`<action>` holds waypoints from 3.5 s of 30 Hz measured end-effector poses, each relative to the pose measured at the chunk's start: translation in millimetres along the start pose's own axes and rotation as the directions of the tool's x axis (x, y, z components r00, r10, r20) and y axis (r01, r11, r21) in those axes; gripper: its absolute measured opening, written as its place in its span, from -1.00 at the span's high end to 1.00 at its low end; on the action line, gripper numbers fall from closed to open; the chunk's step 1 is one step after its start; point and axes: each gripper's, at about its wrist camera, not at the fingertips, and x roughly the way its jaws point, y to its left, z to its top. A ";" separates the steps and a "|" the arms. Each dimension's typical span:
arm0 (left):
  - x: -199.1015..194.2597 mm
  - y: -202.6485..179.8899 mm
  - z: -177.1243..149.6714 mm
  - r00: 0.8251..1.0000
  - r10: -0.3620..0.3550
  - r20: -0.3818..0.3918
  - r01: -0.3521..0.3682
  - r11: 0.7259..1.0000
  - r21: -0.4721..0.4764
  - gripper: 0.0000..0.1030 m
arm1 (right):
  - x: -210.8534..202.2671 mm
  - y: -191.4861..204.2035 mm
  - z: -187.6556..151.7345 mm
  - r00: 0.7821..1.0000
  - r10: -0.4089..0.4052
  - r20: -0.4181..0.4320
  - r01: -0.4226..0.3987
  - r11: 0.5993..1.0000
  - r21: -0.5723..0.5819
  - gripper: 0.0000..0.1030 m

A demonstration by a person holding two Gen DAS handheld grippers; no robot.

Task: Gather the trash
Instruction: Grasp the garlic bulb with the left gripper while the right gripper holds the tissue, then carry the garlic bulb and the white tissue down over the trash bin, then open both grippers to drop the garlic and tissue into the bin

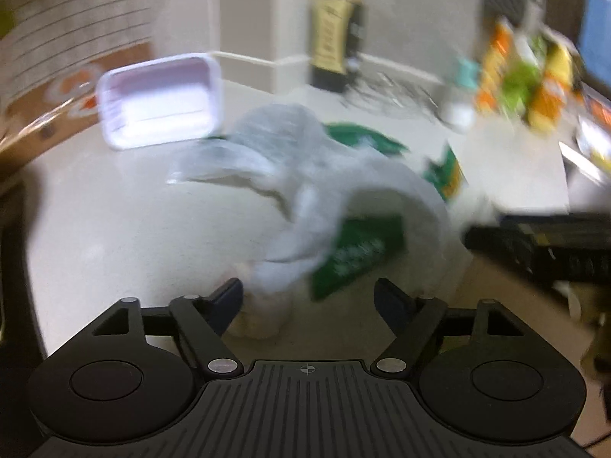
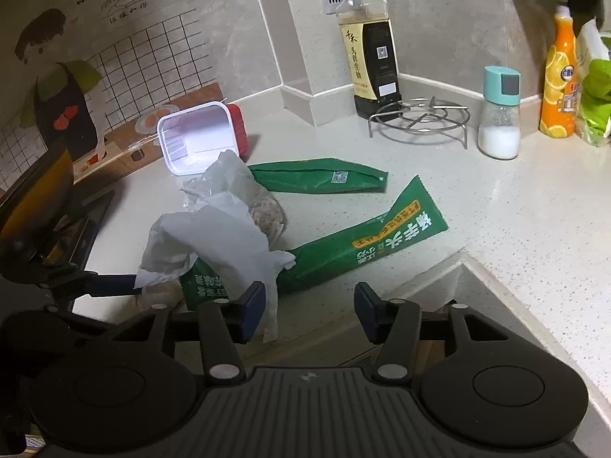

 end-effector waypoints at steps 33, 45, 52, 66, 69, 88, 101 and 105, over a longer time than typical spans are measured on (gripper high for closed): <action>-56.5 120.2 -41.4 0.999 0.001 0.036 0.011 0.942 -0.335 -0.19 | 75.3 133.2 52.3 0.988 0.099 -0.120 -0.126 0.961 -0.246 0.83; -70.1 173.9 -58.2 0.995 -0.054 0.084 0.087 0.885 -0.456 -0.18 | 77.8 197.4 72.6 0.968 0.219 -0.126 -0.238 0.958 -0.162 0.84; -98.8 161.5 -74.6 0.993 -0.027 0.118 0.080 0.878 -0.473 -0.18 | 35.9 197.9 51.6 0.960 0.258 -0.111 -0.273 0.950 -0.152 0.84; -142.4 38.0 -122.5 0.985 -0.160 0.066 0.173 0.907 -0.383 -0.18 | -107.0 113.1 -44.6 0.961 0.274 -0.036 -0.276 0.960 -0.050 0.84; -135.4 13.2 -132.8 0.982 -0.190 0.017 0.184 0.916 -0.357 -0.18 | -123.0 88.6 -71.2 0.969 0.242 -0.044 -0.243 0.970 -0.021 0.84; 50.2 -79.3 -206.8 0.817 -0.400 -0.415 0.255 0.897 -0.362 -0.18 | -163.7 -69.1 -197.9 0.970 -0.202 -0.138 0.236 0.925 0.299 0.84; 226.3 -123.2 -247.3 0.722 -0.442 -0.533 0.225 0.878 -0.422 -0.14 | -141.8 -93.0 -230.7 0.902 -0.314 -0.297 0.404 0.856 0.321 0.84; 196.8 -101.2 -235.0 0.738 -0.483 -0.471 0.266 0.850 -0.456 -0.14 | -127.1 -98.5 -235.0 0.900 -0.284 -0.330 0.394 0.853 0.342 0.84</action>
